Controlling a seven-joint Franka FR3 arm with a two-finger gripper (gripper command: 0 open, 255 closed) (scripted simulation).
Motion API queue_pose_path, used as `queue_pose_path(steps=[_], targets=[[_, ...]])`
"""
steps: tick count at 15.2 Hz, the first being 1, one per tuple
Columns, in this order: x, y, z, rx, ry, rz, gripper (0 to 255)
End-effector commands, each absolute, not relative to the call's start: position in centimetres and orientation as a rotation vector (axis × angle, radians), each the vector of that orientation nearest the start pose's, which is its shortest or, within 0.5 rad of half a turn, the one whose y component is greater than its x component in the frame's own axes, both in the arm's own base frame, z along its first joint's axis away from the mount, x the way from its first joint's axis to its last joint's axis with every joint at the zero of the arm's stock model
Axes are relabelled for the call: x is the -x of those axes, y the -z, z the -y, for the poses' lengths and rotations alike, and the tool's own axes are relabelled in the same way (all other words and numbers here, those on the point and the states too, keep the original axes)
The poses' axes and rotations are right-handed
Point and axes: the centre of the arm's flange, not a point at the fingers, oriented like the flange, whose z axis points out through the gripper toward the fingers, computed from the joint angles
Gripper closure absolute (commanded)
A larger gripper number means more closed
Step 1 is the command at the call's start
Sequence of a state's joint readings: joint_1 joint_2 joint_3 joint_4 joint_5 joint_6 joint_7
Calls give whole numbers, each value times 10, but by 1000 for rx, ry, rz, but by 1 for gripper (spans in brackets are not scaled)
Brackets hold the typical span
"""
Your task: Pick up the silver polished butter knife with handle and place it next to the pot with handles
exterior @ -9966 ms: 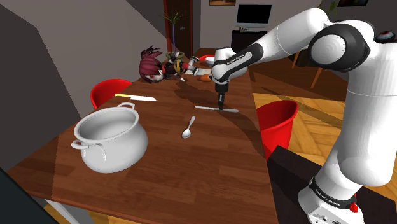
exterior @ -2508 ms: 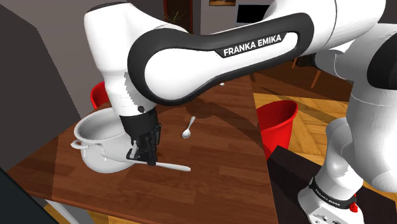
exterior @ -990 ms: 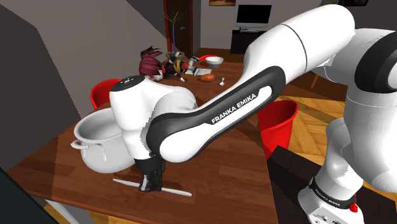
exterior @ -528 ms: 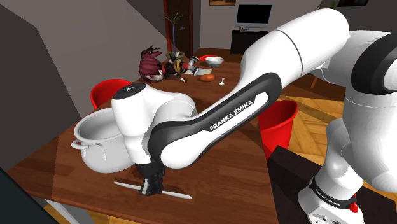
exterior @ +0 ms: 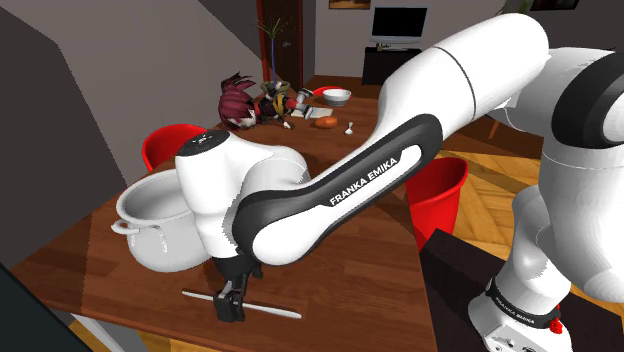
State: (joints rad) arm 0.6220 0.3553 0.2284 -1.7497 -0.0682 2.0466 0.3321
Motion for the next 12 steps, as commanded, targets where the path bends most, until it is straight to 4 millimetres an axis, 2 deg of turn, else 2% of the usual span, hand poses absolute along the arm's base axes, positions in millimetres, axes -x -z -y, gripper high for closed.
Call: queue_pose_path(steps=[1,5,12], targets=[[-434,-369,-472,3038,-80,839,0],[-437,-419,-473,3038,-80,839,0],[-437,-419,-473,3038,-80,839,0]])
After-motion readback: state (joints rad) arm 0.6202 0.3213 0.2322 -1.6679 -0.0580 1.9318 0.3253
